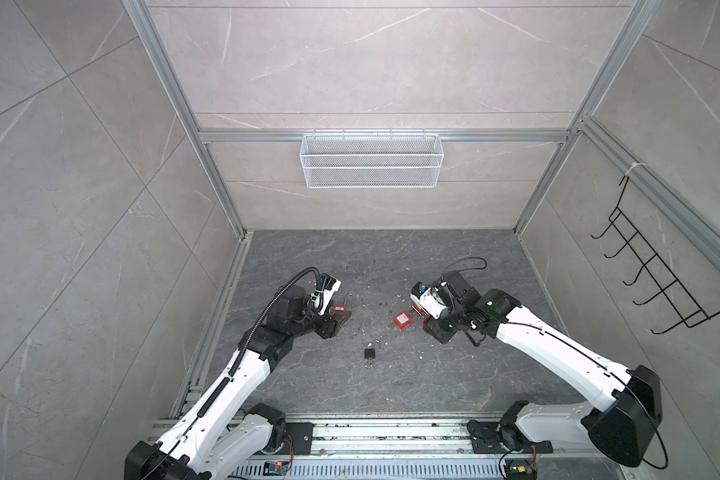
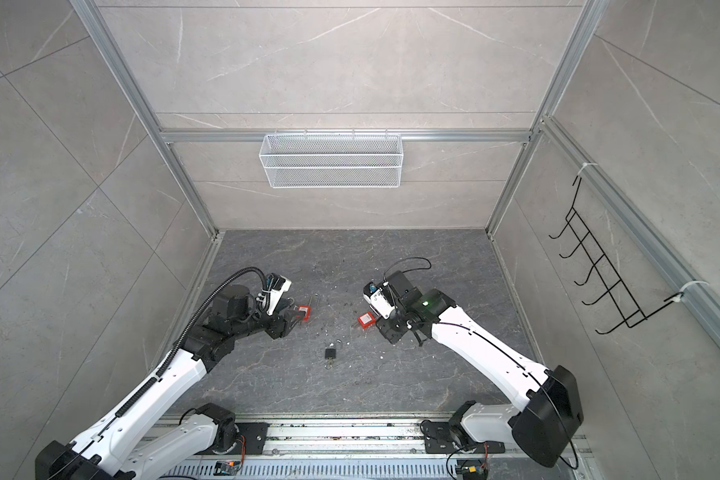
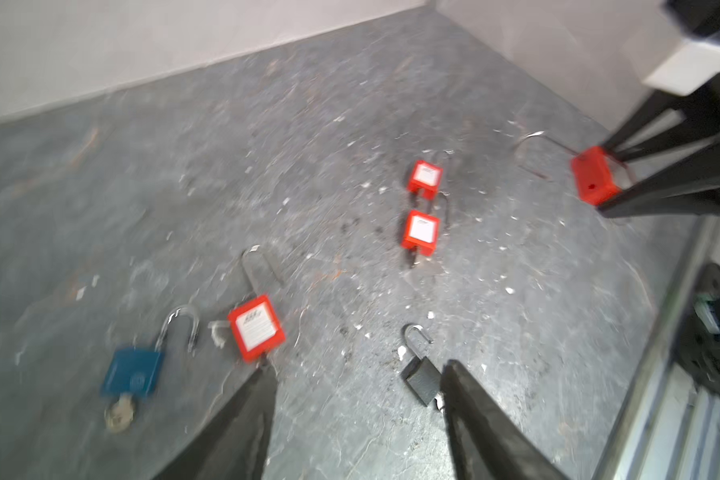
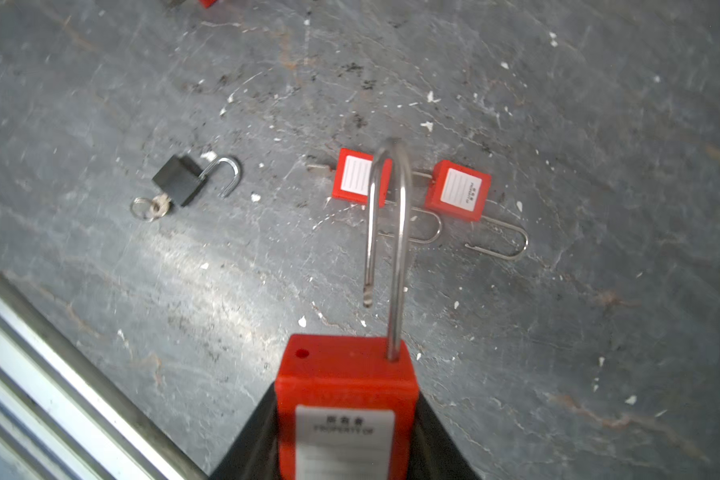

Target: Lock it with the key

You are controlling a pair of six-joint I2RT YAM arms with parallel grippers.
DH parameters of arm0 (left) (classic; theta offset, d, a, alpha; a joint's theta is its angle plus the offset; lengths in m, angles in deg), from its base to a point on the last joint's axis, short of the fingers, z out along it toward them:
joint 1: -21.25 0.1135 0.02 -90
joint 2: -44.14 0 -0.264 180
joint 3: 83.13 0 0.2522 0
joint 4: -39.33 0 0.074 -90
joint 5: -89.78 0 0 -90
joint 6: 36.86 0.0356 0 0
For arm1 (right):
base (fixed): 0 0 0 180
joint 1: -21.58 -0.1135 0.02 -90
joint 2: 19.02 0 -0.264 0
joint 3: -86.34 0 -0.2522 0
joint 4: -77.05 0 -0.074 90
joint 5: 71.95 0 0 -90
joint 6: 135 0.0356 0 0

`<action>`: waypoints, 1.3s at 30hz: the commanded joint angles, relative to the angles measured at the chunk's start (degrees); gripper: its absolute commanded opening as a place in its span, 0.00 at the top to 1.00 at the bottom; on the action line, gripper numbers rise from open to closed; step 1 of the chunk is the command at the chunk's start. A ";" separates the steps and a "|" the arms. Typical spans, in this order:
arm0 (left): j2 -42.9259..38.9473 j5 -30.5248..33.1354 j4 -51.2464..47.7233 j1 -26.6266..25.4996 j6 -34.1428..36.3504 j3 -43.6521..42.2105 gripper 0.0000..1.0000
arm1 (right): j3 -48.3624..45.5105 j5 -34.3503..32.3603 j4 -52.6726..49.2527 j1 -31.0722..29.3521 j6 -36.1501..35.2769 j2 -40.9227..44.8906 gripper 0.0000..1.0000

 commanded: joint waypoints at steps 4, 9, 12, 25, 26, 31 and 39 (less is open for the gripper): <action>-0.31 -19.02 1.07 -1.16 12.81 3.03 0.36 | 0.45 6.09 -2.10 -4.54 -21.50 4.96 0.67; 0.83 -22.28 3.04 -5.04 15.64 2.72 0.35 | 0.38 8.74 0.51 -7.41 -26.16 6.34 0.70; 2.30 -22.31 4.12 -7.08 16.29 2.76 0.35 | 0.40 8.89 1.29 -9.09 -27.14 6.06 0.71; 7.00 -23.62 6.50 -11.54 16.05 3.38 0.43 | 1.08 5.54 3.08 -13.37 -28.03 4.02 0.75; 7.20 -23.88 6.61 -11.70 15.94 3.46 0.45 | 1.25 5.17 3.07 -13.60 -27.98 3.76 0.75; 7.95 -24.06 6.78 -12.34 16.05 3.42 0.56 | 2.07 4.79 2.94 -14.19 -27.90 2.61 0.75; 9.16 -25.49 6.65 -13.21 15.87 3.38 0.68 | 0.67 5.42 5.89 -14.20 -27.79 3.89 0.77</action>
